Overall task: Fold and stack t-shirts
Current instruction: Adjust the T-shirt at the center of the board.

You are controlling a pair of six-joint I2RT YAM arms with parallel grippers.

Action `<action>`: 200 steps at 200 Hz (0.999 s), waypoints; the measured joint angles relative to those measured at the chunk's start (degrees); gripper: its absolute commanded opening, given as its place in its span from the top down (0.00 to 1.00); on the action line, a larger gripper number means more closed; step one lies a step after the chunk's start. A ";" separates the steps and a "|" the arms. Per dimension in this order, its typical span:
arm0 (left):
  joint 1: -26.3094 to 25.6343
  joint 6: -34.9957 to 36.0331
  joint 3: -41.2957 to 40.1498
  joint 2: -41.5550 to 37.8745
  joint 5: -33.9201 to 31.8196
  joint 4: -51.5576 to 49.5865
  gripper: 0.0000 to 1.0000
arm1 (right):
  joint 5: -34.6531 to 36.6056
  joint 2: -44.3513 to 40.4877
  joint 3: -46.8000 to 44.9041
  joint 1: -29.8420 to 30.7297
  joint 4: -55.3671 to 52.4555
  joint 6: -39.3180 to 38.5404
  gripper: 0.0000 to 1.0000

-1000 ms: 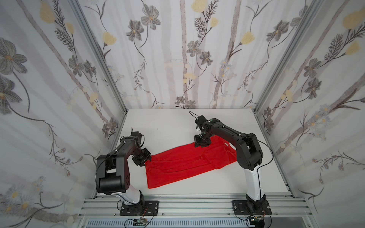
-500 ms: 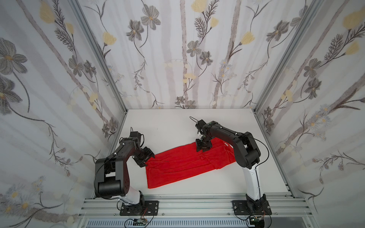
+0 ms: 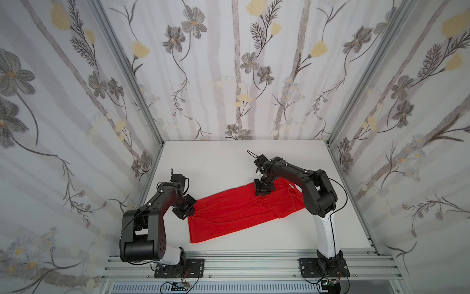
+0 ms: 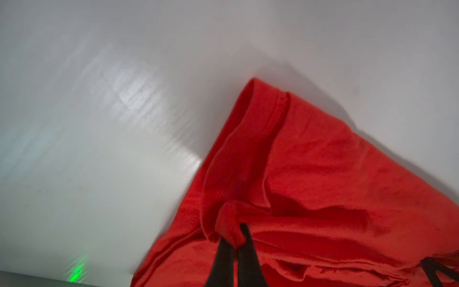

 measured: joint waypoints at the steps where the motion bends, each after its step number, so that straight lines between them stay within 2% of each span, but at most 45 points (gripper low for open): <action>1: -0.09 0.00 0.07 -0.07 -0.11 -0.11 1.00 | -0.11 0.00 -0.09 -0.04 0.07 0.00 0.67; 36: -4.74 2.75 5.33 -4.59 -6.84 -5.97 1.00 | -1.66 0.13 -0.90 -0.76 0.72 0.02 0.67; 61: -6.95 4.15 5.90 -8.57 -12.46 -11.69 0.81 | -2.34 0.13 -1.38 -1.09 1.14 0.20 0.67; 77: -8.55 4.26 6.27 -8.94 -15.63 -15.43 0.53 | -3.13 0.13 -1.66 -1.18 1.40 0.22 0.67; 101: -8.76 1.86 7.41 -8.50 -19.91 -19.45 0.43 | -3.78 -0.13 -2.27 -1.36 1.90 0.48 0.66; 126: -9.18 0.90 8.98 -13.88 -22.88 -20.63 0.41 | -3.54 -1.70 -4.00 -1.22 3.61 0.68 0.66; 145: -9.11 4.15 9.27 -15.04 -21.16 -17.46 0.44 | -2.54 -3.80 -5.66 -1.03 4.92 0.74 0.65; 170: -9.40 10.82 11.43 -3.23 -10.60 -11.30 0.52 | 1.62 -8.46 -9.62 -1.09 2.58 1.46 0.64; 200: -10.27 17.29 16.44 10.88 -1.81 -7.28 0.53 | 5.40 -18.99 -17.88 -2.89 1.16 3.15 0.62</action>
